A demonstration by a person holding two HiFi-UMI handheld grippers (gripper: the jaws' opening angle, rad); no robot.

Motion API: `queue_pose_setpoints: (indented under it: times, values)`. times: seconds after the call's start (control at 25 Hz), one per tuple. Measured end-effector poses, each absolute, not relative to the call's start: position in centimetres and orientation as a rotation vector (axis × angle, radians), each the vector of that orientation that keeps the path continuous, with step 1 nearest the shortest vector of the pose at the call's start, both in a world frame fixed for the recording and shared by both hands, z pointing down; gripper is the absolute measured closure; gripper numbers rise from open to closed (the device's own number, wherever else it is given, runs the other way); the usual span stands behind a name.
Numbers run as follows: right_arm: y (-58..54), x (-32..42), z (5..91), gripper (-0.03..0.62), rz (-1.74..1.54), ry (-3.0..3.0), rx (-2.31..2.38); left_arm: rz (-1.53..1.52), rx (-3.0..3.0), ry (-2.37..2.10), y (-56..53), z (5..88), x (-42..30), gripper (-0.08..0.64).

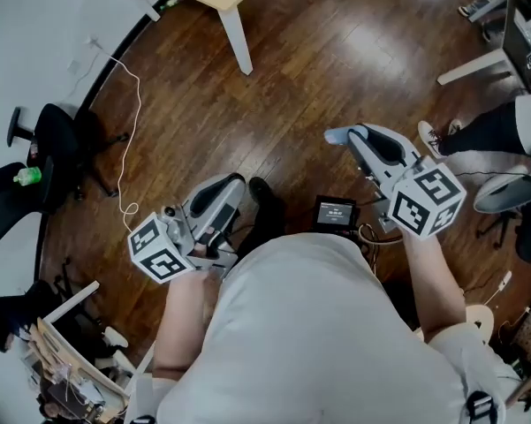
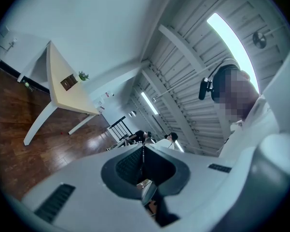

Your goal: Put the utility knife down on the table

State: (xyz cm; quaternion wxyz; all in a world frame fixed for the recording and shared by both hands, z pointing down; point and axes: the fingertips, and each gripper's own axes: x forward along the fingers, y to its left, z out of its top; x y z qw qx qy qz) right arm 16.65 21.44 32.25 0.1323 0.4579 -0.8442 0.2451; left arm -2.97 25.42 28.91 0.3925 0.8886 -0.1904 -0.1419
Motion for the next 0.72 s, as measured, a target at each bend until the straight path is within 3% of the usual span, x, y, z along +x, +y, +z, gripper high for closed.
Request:
queue_pose_setpoints:
  times: [0.32,0.72]
  values:
    - [14.9,13.5,31.3,0.523,0.676,-2.446,1.358,-0.321,2.272,-0.426,18.6,28.5,-5.6,0.557]
    - [5.2,15.2,33.1,0.523,0.692,-2.476,1.303,-0.293,2.250,-0.484,10.2,29.6,-3.4,0.557]
